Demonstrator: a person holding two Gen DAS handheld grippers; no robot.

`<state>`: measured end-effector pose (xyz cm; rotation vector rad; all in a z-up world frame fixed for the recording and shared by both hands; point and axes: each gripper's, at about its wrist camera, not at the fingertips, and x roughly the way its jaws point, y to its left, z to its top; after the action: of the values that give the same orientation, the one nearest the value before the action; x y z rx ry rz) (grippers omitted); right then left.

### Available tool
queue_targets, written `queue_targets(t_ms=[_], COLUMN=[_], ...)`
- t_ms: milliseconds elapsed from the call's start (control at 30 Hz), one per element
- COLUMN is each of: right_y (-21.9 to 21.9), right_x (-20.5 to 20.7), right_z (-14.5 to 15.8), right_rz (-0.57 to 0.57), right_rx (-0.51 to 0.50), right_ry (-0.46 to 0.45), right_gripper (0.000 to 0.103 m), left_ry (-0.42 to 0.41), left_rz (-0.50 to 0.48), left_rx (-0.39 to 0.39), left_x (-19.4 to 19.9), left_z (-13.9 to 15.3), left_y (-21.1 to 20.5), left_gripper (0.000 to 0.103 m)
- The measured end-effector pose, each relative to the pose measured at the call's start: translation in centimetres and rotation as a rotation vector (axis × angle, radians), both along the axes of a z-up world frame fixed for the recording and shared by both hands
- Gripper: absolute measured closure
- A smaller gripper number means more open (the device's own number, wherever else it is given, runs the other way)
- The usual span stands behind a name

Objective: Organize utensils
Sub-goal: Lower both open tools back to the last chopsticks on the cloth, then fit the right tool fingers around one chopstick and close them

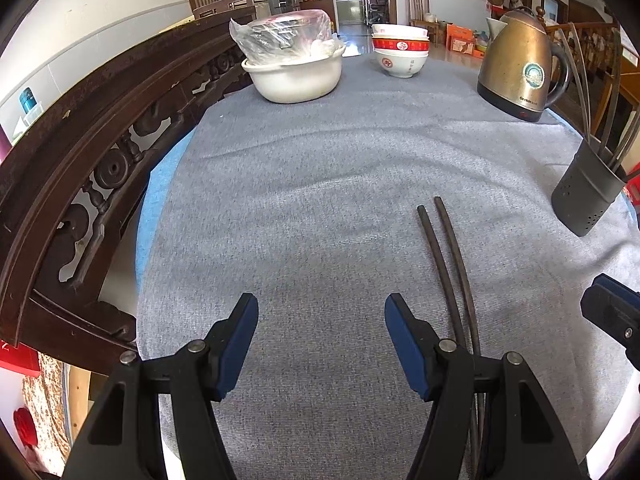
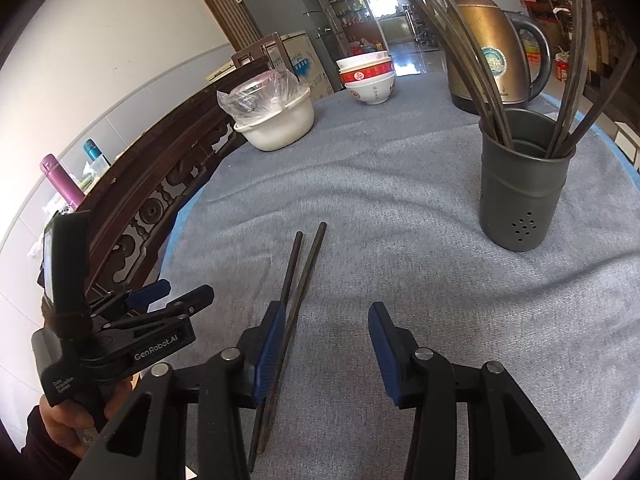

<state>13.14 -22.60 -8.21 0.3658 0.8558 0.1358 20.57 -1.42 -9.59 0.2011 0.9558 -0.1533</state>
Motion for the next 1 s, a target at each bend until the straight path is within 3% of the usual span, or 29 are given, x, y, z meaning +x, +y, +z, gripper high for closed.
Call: queue_targets(t_ms=[633, 867, 1000], right_y=[0.6, 2.8, 3.6], right_x=[1.3, 4.3, 6.5], right_z=[-0.8, -2.0, -3.6], right_rz=[0.005, 0.071, 0.079], right_rx=[-0.009, -0.043, -0.041], right_ry=[0.028, 0.054, 0.112], right_gripper=[0.056, 0.068, 0.078], left_ry=[0.059, 0.081, 0.085], left_rz=[-0.015, 0.022, 0.03], left_rx=[-0.015, -0.036, -0.041], left_x=[0.7, 1.5, 1.7], left_z=[-1.6, -2.1, -2.2], left_y=[-0.2, 1.2, 1.9], left_gripper=[0.036, 0.036, 0.036])
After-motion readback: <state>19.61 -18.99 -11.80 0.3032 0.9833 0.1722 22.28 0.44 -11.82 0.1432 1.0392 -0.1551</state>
